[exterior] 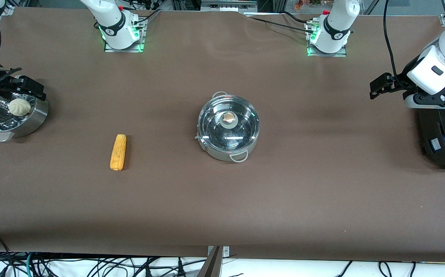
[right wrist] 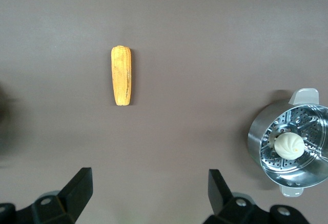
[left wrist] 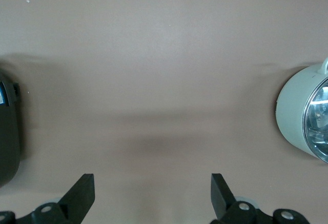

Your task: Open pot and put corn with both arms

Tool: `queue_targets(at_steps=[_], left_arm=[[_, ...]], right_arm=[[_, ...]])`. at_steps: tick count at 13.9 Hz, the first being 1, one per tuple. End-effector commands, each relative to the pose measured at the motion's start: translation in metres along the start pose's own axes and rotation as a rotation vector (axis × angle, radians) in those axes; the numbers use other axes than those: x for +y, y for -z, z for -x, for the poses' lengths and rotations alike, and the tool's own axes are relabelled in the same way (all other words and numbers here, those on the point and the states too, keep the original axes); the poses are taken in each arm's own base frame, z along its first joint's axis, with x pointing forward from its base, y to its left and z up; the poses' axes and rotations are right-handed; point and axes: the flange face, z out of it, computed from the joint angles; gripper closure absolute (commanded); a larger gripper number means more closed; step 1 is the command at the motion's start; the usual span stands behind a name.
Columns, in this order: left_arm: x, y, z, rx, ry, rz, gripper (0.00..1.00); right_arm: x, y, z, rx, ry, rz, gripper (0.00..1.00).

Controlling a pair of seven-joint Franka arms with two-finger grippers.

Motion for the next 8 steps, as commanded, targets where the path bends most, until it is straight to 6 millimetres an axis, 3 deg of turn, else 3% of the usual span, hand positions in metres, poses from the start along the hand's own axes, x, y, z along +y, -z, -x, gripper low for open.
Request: queue_targets(at_steps=[1, 3, 6, 8], left_arm=[[0.009, 0.002, 0.005, -0.006, -0.017, 0.008, 0.00], [0.021, 0.001, 0.009, -0.027, -0.037, 0.010, 0.00], [0.073, -0.002, 0.017, -0.032, -0.123, 0.000, 0.00], [0.098, -0.022, 0.012, -0.065, -0.121, 0.006, 0.00]], right_arm=[[-0.001, 0.005, -0.004, -0.008, 0.005, -0.004, 0.00], [-0.001, 0.005, -0.004, -0.008, 0.005, -0.004, 0.00], [-0.001, 0.005, -0.004, -0.010, 0.005, -0.004, 0.00], [-0.001, 0.005, -0.004, -0.008, 0.004, -0.004, 0.00]])
